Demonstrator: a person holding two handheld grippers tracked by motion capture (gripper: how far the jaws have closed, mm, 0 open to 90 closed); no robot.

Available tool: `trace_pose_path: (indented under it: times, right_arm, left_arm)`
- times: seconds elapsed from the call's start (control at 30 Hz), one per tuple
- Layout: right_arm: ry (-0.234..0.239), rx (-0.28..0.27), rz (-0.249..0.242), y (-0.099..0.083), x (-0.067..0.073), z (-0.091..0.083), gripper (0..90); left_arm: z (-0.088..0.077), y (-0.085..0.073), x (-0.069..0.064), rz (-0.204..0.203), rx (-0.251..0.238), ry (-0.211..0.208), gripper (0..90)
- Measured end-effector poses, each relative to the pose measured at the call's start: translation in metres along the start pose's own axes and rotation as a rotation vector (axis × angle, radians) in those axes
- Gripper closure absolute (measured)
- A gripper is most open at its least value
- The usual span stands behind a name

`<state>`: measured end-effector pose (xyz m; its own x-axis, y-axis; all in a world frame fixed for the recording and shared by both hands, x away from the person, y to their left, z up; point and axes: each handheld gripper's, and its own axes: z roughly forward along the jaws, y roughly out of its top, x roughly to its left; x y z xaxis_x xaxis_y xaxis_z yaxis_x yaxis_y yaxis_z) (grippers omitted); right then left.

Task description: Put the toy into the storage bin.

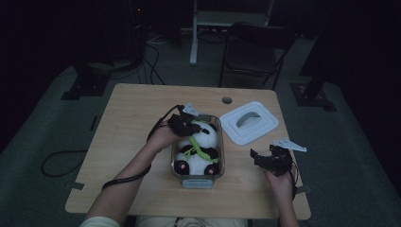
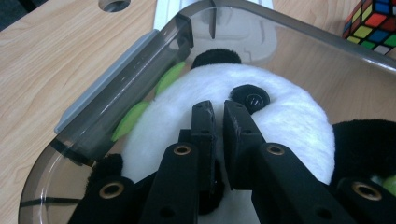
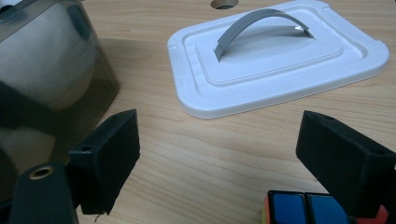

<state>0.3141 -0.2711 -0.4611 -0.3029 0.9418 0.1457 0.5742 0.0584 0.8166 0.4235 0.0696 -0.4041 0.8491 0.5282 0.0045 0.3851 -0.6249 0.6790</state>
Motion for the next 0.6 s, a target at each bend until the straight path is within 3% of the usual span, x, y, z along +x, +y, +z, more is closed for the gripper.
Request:
trace_pose_path:
  times: [0.13,0.2,0.27,0.6]
  right_arm:
    - [-0.009,0.002,0.002,0.000,-0.003,-0.002,13.4]
    - [-0.014,0.000,0.006,0.001,-0.006,-0.004,13.3]
    - [-0.024,-0.002,0.010,0.001,-0.008,-0.007,13.3]
    - [-0.081,0.007,0.029,-0.004,-0.025,-0.018,12.2]
  left_arm:
    - [-0.005,-0.001,0.003,-0.019,-0.030,-0.019,81.5]
    - [-0.009,-0.001,0.005,-0.034,-0.050,-0.027,75.2]
    - [-0.014,-0.002,0.008,-0.052,-0.060,-0.035,63.5]
    - [-0.033,-0.011,0.011,-0.089,-0.113,-0.074,48.2]
